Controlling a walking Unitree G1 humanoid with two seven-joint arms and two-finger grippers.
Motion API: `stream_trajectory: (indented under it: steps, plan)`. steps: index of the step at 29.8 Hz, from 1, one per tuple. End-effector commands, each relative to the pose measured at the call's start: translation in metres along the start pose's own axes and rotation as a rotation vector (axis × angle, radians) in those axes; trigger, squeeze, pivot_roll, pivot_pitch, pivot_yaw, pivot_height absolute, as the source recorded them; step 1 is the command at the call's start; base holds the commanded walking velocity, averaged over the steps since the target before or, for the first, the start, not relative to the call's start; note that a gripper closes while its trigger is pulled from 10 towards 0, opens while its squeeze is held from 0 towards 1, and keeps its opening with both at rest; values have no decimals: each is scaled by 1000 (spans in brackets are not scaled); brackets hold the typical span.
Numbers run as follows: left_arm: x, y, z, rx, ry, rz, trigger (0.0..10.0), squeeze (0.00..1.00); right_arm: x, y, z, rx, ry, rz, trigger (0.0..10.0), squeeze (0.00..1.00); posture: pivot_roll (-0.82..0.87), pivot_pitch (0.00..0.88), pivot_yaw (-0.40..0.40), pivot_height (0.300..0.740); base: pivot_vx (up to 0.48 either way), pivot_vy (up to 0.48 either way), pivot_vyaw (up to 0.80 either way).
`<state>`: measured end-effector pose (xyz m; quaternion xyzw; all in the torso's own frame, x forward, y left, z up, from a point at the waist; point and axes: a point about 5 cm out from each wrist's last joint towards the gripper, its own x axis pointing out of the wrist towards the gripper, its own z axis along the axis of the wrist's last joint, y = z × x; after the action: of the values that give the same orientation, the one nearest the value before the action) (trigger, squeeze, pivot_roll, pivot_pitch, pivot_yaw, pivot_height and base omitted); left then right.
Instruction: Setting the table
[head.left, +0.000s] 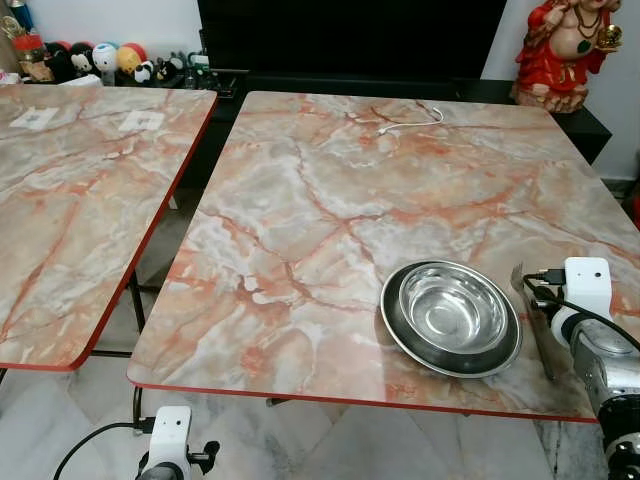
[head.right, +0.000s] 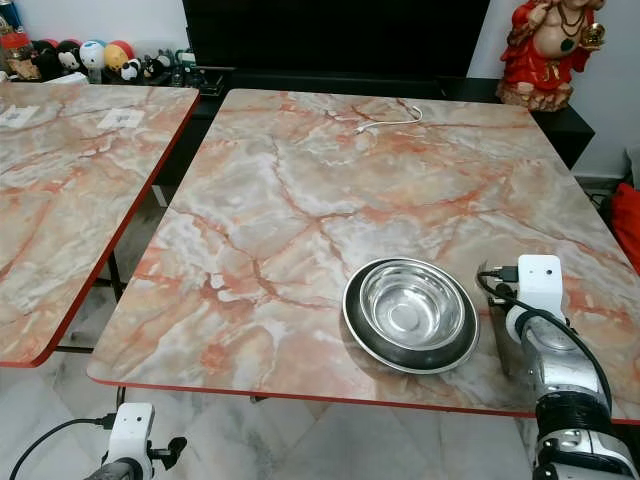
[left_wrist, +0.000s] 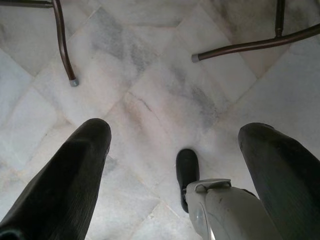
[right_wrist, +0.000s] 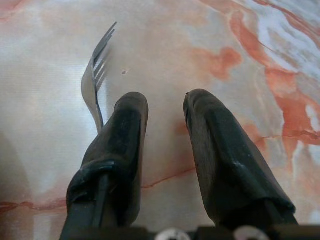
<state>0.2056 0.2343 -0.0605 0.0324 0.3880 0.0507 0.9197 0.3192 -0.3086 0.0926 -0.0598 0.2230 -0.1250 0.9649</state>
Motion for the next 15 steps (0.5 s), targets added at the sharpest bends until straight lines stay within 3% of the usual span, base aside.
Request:
stream_trajectory:
  steps: [1, 15]
  plan:
    - [-1, 4, -5, 1, 20, 5, 10000, 0, 0, -4, -2, 1, 19, -7, 10000, 0, 71, 64, -29, 740, 0, 0, 0]
    - [-1, 2, -4, 0, 19, 3, 10000, 0, 0, 5, -4, -16, 35, 36, 10000, 0, 72, 65, -30, 740, 0, 0, 0]
